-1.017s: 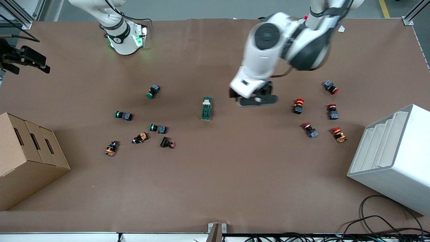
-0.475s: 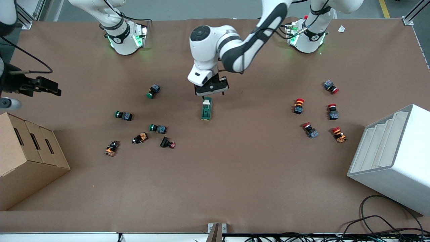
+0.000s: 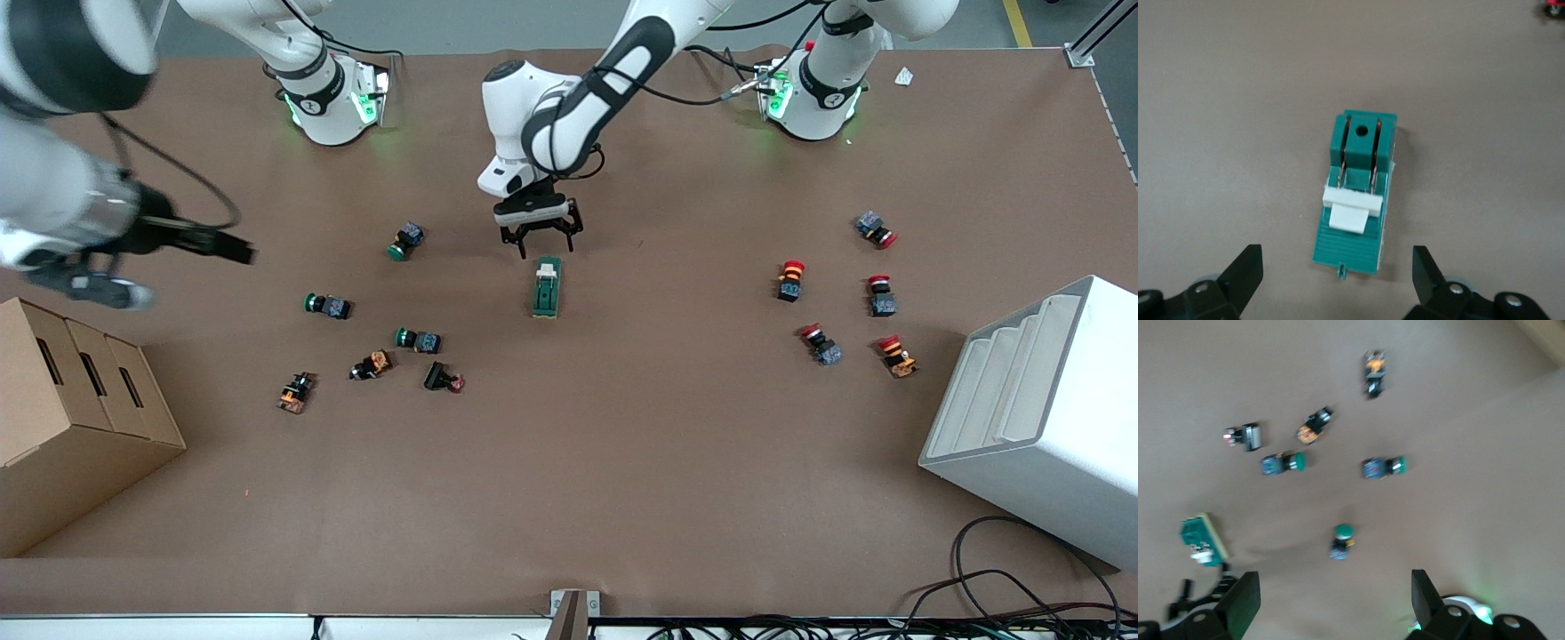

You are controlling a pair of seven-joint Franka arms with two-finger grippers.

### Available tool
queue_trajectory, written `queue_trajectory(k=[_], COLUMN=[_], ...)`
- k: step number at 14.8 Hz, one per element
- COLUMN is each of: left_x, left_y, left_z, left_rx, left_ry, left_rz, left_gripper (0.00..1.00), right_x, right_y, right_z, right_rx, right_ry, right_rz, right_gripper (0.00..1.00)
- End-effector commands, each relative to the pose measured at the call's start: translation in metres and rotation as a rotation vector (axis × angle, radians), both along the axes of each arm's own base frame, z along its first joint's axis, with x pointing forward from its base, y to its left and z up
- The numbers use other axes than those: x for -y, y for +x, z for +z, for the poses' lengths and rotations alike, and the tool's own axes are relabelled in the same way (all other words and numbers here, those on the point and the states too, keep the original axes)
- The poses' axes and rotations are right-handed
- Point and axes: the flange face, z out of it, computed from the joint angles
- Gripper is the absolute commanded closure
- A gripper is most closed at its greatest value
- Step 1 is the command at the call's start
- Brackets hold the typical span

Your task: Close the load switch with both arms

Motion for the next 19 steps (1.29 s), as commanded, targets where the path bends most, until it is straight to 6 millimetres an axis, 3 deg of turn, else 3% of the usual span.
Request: queue_trajectory(k=[1, 4, 8, 15, 19], left_x=[-0.009, -0.022, -0.024, -0.034, -0.038], left_y=[-0.022, -0.032, -0.047, -0.073, -0.087], left_z=[-0.027, -0.051, -0.077, -0.111, -0.126], left_rx=[0.128, 0.237, 0.356, 0.424, 0.446], left_ry=[-0.023, -0.069, -0.199, -0.163, -0.127], left_rz=[-0.045, -0.088, -0.131, -0.149, -0.167], left_gripper=[0.01, 0.01, 0.01, 0.01, 0.01], right_x=[-0.048, -0.106, -0.186, -0.252, -0.29], right_y=[-0.017, -0.036, -0.059, -0.087, -0.107], right_z=[-0.036, -0.079, -0.146, -0.217, -0.246], right_rx=[-0.039, -0.019, 0.012, 0.046, 0.078], right_ry=[0.024, 0.012, 0.012, 0.01, 0.018], right_rz=[-0.131, -0.213, -0.32, -0.433, -0.481], right_gripper=[0.0, 0.0, 0.0, 0.0, 0.0])
